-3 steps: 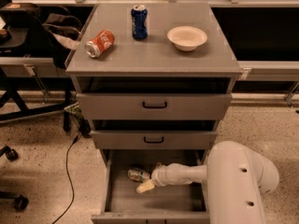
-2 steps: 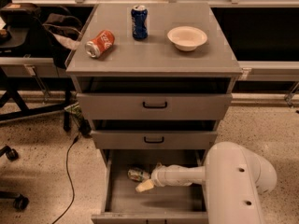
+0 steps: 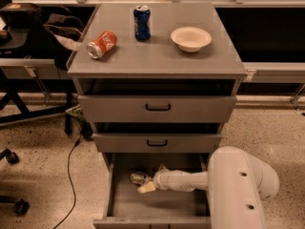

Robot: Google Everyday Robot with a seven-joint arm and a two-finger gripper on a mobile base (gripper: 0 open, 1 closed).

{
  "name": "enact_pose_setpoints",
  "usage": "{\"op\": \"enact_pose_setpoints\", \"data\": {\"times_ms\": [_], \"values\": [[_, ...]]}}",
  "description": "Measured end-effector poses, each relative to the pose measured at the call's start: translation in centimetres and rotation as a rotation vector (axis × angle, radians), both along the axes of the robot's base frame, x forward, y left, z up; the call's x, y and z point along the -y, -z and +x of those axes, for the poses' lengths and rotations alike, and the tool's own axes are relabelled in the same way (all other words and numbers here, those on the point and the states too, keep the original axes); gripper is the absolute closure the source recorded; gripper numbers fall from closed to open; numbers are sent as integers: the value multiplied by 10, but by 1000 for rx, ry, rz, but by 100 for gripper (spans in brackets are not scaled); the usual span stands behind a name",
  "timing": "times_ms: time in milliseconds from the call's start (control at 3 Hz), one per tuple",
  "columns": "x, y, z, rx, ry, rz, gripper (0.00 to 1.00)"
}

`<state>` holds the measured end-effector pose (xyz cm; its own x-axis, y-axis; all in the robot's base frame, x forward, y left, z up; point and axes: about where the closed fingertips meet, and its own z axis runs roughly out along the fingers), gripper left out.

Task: Pick 7up can from bottom drawer and place on counter

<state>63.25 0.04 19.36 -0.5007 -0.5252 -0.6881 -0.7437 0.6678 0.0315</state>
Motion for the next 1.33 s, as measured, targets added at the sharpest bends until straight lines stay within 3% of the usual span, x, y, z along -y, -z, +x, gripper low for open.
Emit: {"op": "enact_pose_setpoints", "data": {"times_ms": [667,1333], "values": [[-17,13,10,-19,-16,28,0],[-29,31,19,-128,-42,21,0]]}}
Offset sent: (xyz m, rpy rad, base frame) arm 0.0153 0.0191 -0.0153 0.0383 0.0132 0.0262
